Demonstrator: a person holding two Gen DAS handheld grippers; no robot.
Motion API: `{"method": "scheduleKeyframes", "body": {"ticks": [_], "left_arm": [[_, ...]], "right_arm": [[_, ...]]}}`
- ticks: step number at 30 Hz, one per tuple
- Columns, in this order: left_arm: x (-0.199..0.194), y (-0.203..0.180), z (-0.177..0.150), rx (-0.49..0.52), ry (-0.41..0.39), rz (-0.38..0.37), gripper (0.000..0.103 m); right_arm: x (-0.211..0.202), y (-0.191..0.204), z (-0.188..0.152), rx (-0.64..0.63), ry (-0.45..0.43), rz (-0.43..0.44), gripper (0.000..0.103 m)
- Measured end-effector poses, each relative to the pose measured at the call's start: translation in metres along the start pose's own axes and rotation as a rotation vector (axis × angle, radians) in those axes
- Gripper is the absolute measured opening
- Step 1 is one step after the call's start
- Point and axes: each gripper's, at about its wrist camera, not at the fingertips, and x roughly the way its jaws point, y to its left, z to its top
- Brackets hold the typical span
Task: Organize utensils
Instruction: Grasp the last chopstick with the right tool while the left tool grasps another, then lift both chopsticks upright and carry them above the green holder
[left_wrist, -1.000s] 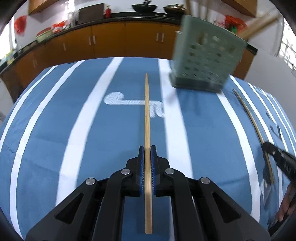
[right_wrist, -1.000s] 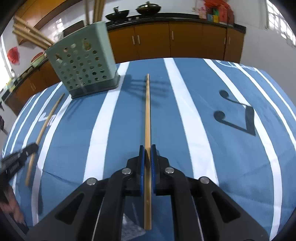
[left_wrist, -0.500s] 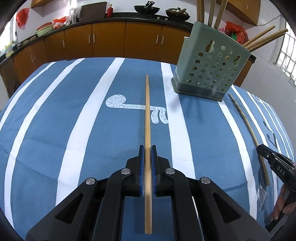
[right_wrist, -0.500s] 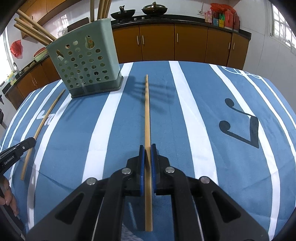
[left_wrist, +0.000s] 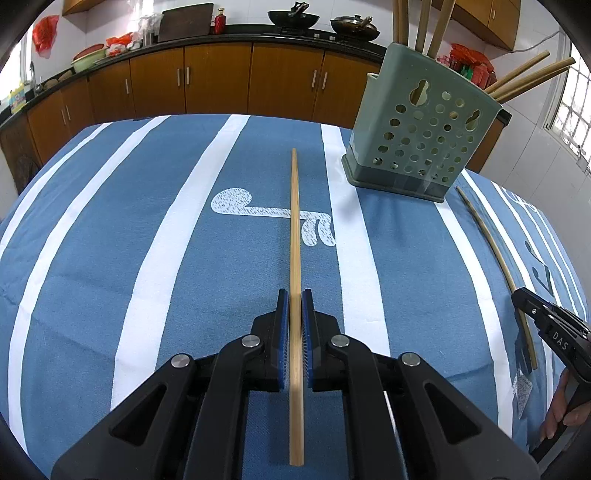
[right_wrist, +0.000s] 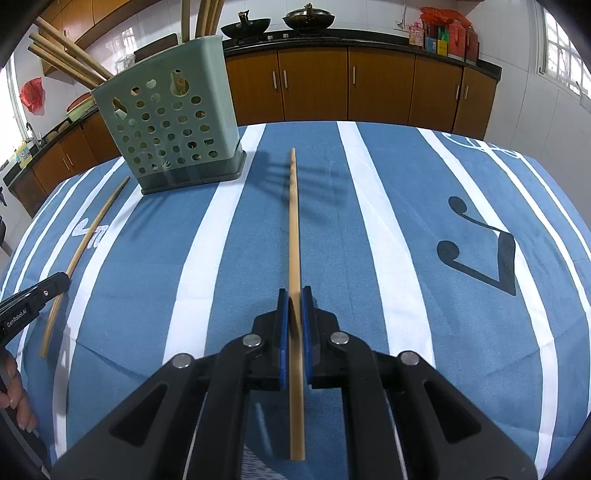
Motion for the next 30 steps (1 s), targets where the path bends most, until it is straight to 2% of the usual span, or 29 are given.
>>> {"method": "scheduleKeyframes", "body": {"ticks": [24, 30], "left_arm": [[0.0002, -0.0003, 0.0001, -0.004, 0.001, -0.002, 0.008], [0.0007, -0.0042, 0.0008, 0.025, 0.002, 0.022, 0.008]], "right_arm": [[-0.0018, -0.0021, -0.0019, 0.01, 0.001, 0.004, 0.008], [-0.0028, -0.0018, -0.0016, 0.007, -0.002, 0.004, 0.008]]}}
